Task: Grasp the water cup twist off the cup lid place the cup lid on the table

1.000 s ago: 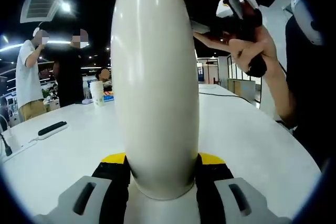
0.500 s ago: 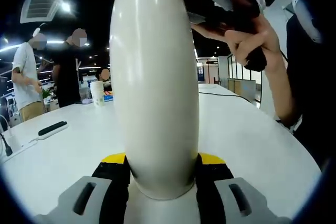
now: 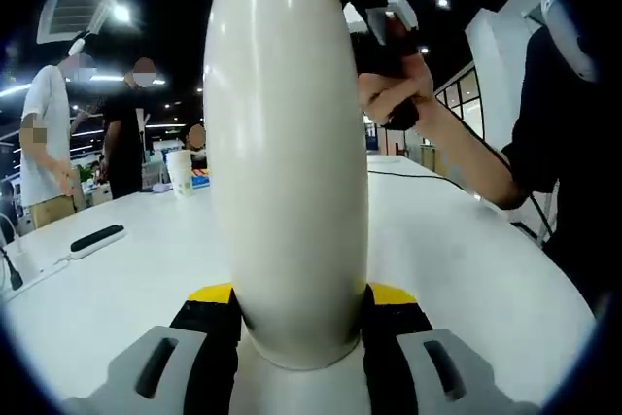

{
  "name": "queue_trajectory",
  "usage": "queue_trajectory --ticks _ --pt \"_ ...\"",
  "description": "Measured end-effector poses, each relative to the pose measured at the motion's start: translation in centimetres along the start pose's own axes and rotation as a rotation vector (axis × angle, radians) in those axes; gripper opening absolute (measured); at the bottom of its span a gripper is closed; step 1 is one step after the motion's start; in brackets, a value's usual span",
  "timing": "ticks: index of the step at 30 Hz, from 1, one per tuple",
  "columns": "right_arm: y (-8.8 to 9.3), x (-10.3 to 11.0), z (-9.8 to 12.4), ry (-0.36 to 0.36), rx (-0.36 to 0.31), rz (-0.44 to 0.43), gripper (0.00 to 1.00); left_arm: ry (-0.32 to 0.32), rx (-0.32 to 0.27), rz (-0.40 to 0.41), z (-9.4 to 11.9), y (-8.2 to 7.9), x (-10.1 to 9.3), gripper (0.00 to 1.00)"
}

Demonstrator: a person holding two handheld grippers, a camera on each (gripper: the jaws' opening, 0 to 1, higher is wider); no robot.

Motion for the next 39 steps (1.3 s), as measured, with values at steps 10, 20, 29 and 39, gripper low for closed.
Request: queue_trajectory --ticks 10,20,29,39 --pt "0.0 0.2 0.0 0.065 0.022 -0.036 0.5 0.001 0.0 -0.002 0.0 0.0 0.0 0.51" --pt "-0.7 4.7 -0.2 0.576 -0.01 0.086 0.63 0.001 0.0 -0.005 -0.1 0.0 0.0 0.51" --pt "-1.1 5.4 -2.2 0.703 0.039 0.256 0.61 -0.002 0.002 -0.01 0.0 0.0 0.0 0.51" --pt "-0.6 3.9 -2.1 0.611 0.077 0.183 0.48 -0.004 0.004 -0.011 -0.1 0.1 0.0 0.51"
Point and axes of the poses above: the point that each gripper's makers call its tool centre point, and the gripper's own axes: z roughly backward along the fingers, x roughly to its left, y roughly out of its underside, the point moved 9 cm from there along z, roughly backward along the fingers, and after that the axes turned 7 degrees about -y, right-handed, at the moved point
